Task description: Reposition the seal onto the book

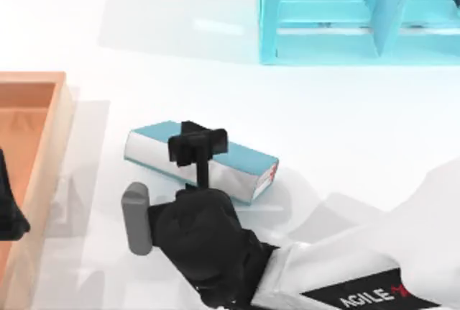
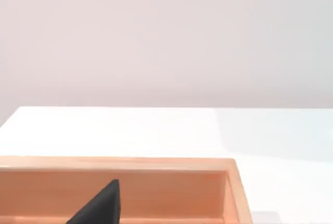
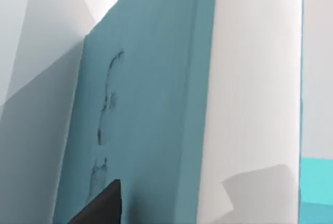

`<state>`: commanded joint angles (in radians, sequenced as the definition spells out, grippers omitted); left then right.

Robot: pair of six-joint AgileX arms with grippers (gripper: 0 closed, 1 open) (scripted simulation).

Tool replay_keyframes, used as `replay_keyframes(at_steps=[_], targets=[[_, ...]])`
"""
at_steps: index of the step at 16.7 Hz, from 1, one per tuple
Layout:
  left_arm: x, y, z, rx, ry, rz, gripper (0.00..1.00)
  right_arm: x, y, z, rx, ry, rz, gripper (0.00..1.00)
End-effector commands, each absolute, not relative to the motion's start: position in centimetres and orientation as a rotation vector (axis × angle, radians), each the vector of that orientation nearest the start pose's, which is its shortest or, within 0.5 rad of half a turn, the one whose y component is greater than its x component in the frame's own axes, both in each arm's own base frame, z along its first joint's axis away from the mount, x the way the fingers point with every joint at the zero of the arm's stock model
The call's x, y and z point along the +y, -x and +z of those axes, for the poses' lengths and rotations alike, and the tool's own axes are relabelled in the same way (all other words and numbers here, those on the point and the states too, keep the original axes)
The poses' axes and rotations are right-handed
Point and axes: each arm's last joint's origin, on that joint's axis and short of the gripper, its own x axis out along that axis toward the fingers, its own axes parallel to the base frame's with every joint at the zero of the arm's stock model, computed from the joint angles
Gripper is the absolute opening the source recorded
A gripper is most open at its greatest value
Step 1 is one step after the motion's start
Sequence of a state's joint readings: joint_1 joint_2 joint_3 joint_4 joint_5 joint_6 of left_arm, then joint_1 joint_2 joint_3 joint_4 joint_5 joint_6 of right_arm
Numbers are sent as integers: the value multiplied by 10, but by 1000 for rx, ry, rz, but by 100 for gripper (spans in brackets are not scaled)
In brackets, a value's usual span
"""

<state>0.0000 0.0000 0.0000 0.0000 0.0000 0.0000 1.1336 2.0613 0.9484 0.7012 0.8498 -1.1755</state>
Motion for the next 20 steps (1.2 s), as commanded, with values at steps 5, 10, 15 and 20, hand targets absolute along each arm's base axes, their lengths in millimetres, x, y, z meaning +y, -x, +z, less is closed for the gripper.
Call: replay_keyframes(at_steps=[5, 10, 15, 20], targets=[[-1, -106, 160, 0, 0, 0, 100, 356, -131, 100, 47, 1538, 436, 100], [-1, -106, 160, 0, 0, 0, 100, 352, -56, 107, 37, 1530, 419, 100], [-1, -106, 160, 0, 0, 0, 100, 349, -36, 114, 14, 1513, 405, 100], [-1, -106, 160, 0, 0, 0, 100, 342, -46, 115, 41, 1497, 416, 100]])
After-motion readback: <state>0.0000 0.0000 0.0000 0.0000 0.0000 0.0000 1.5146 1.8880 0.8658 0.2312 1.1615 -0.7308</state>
